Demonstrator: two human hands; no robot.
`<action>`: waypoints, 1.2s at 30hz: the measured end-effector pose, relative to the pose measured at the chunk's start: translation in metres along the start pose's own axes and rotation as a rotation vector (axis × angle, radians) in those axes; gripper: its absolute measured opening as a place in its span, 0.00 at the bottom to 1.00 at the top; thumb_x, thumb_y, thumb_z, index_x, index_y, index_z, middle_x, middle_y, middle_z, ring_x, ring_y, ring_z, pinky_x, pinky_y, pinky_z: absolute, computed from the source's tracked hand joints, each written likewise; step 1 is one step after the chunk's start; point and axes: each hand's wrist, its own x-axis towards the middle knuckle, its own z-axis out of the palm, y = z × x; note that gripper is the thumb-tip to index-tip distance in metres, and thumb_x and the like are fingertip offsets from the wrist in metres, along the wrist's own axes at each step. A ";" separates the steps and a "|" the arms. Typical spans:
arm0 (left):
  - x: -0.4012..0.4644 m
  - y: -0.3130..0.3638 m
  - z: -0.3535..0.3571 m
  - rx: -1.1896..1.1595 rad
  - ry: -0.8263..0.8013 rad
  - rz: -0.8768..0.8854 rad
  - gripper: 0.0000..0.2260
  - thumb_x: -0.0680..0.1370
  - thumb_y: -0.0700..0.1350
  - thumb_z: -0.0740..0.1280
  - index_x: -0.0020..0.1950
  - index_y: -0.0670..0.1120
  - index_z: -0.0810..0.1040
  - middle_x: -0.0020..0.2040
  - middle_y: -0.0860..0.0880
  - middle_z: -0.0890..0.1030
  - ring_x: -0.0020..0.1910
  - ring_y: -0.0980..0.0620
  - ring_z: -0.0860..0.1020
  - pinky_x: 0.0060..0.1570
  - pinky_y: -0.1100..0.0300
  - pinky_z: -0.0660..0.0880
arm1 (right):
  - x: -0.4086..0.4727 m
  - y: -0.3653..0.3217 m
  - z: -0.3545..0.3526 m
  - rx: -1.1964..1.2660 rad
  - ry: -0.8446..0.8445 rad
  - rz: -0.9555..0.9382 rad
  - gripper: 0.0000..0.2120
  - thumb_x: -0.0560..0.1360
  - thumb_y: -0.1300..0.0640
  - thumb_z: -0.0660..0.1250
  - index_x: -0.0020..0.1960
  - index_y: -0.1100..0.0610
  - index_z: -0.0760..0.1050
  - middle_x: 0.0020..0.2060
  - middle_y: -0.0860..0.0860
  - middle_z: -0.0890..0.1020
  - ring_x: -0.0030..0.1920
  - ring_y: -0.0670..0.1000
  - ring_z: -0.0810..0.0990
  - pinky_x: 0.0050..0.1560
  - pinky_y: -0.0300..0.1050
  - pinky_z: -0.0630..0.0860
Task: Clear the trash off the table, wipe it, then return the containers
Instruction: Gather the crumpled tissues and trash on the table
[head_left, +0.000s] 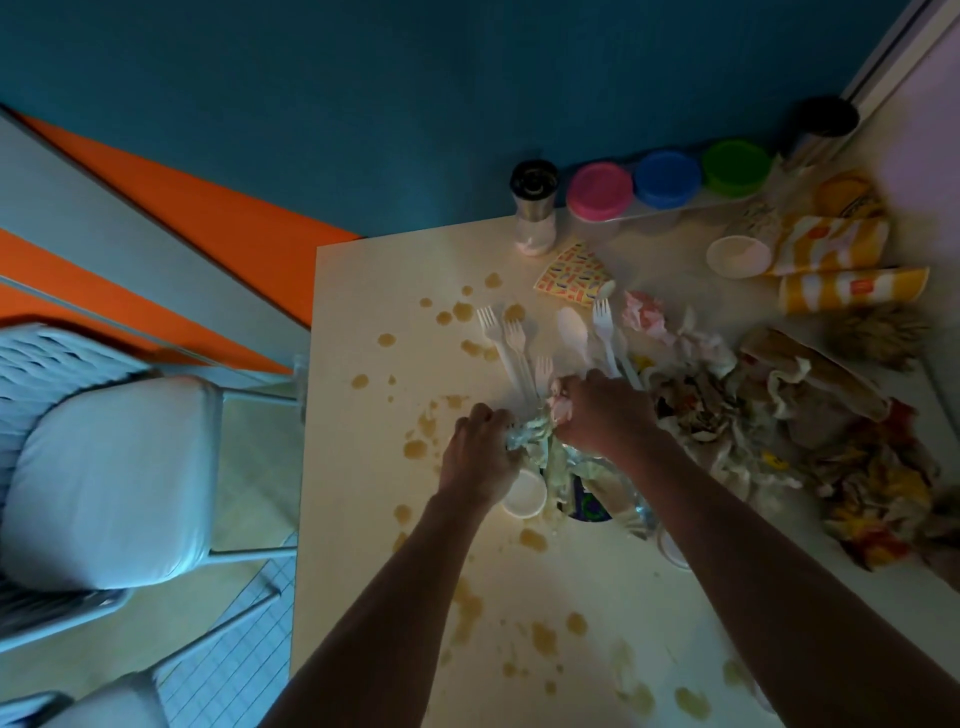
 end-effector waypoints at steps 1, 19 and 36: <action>0.000 0.001 -0.001 0.004 0.014 0.008 0.19 0.76 0.49 0.71 0.66 0.48 0.76 0.60 0.46 0.75 0.60 0.43 0.75 0.55 0.50 0.75 | 0.001 0.000 0.003 0.016 0.015 0.011 0.26 0.74 0.45 0.69 0.69 0.49 0.69 0.61 0.54 0.73 0.62 0.60 0.75 0.56 0.51 0.73; 0.003 0.033 0.005 0.136 -0.021 0.295 0.24 0.74 0.41 0.70 0.69 0.52 0.72 0.67 0.50 0.73 0.61 0.44 0.76 0.53 0.48 0.79 | -0.101 0.094 -0.013 0.906 0.220 0.222 0.09 0.69 0.53 0.75 0.45 0.54 0.78 0.37 0.49 0.82 0.40 0.49 0.81 0.43 0.45 0.76; -0.019 0.144 -0.005 0.094 0.006 0.291 0.14 0.76 0.56 0.69 0.55 0.49 0.76 0.52 0.48 0.81 0.54 0.44 0.80 0.49 0.53 0.75 | -0.111 0.122 0.047 0.656 0.083 0.503 0.25 0.67 0.42 0.72 0.61 0.49 0.75 0.57 0.53 0.82 0.59 0.57 0.80 0.56 0.48 0.74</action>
